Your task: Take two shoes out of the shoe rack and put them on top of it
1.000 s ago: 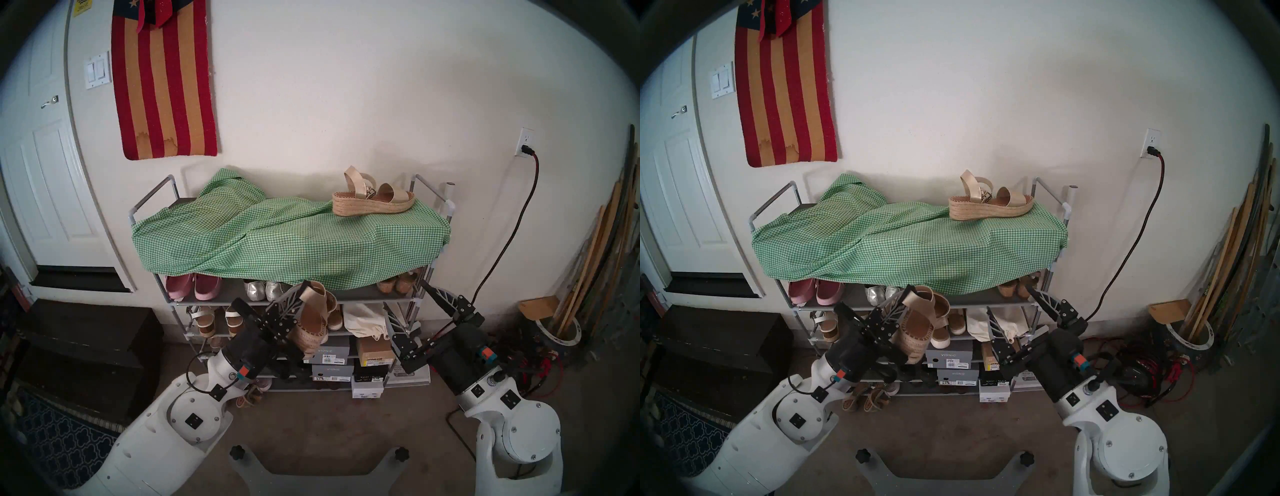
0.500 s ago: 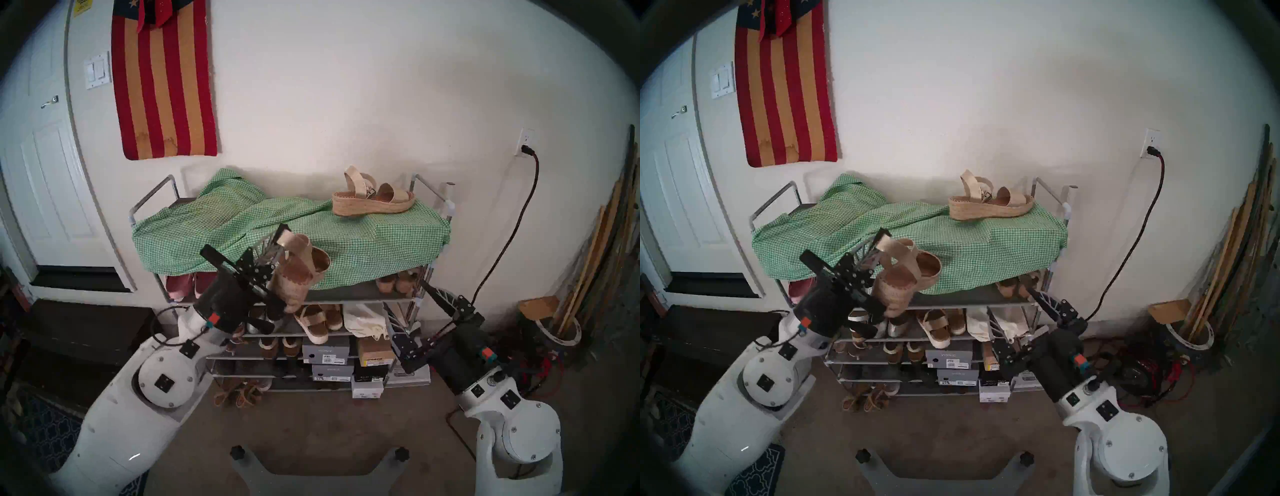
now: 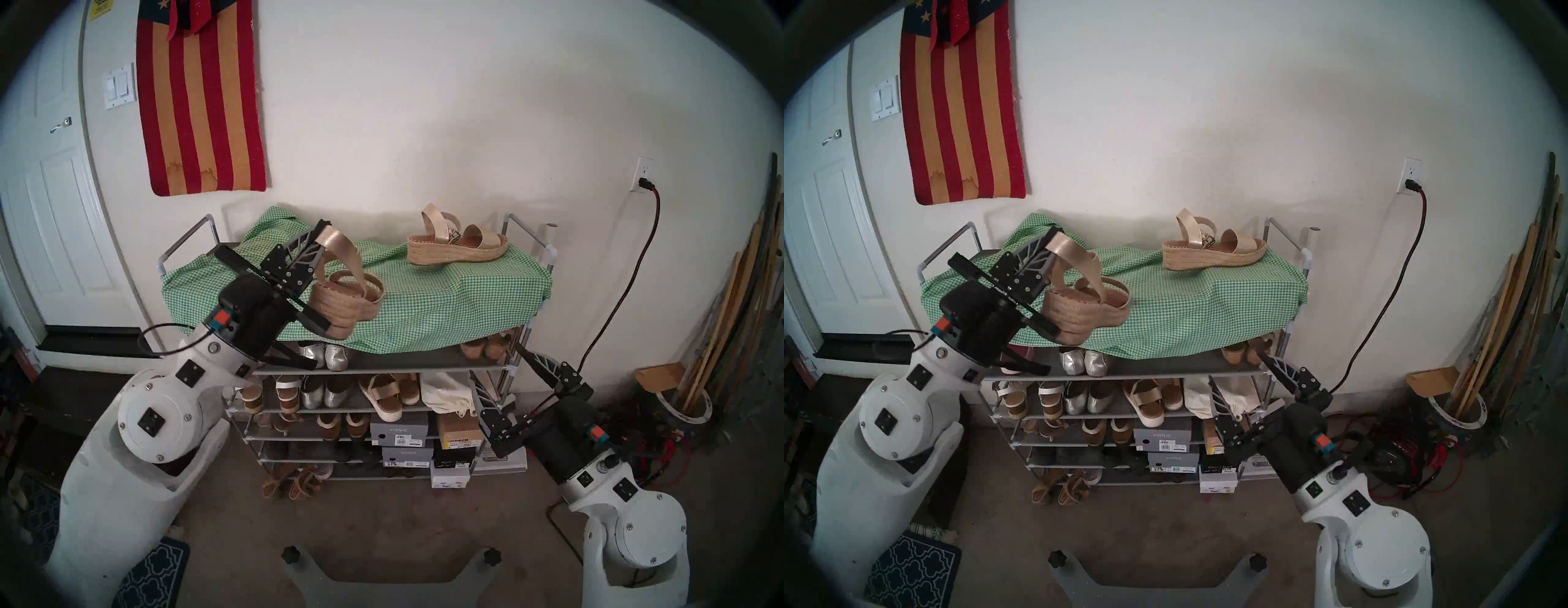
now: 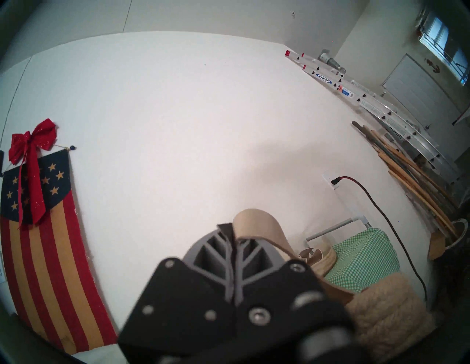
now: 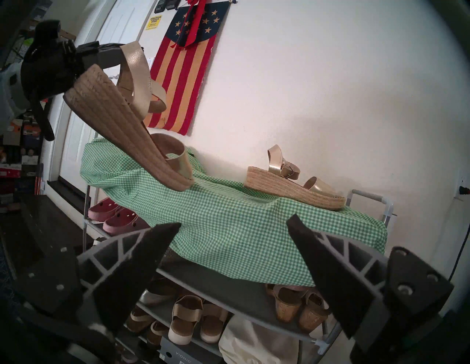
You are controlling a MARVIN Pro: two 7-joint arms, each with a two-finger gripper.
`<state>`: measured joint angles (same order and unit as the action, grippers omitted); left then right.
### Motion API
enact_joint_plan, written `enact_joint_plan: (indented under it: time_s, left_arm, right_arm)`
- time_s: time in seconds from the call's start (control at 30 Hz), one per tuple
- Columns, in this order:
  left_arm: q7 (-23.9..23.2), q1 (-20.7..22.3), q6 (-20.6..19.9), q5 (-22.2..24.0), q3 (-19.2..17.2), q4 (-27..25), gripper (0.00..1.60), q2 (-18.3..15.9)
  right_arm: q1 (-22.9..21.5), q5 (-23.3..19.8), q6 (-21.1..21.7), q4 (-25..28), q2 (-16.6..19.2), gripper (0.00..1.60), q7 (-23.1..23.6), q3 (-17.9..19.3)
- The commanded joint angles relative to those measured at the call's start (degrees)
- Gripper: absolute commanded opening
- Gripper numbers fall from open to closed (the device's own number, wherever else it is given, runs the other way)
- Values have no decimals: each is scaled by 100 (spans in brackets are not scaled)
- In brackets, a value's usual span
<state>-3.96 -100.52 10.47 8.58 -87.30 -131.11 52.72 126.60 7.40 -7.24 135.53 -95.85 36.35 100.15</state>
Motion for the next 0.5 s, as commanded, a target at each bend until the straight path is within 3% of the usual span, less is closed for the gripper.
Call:
enact_joint_plan:
  time_s: [0.0, 0.07, 0.27, 0.47]
  left_arm:
    - [-119, 221, -732, 715, -302, -273, 0, -208]
    - [-55, 635, -1036, 860, -305, -85, 0, -187]
    - [108, 993, -1734, 1047, -595, -47, 0, -85]
    - [268, 1327, -1983, 1095, -718, 138, 0, -119]
  right_arm:
    - [-11, 34, 13, 0, 16, 160, 10, -20]
    - [-11, 38, 13, 0, 14, 160, 10, -21]
    - [-10, 45, 9, 1, 9, 160, 9, -20]
    - [-9, 52, 6, 1, 5, 160, 8, -19]
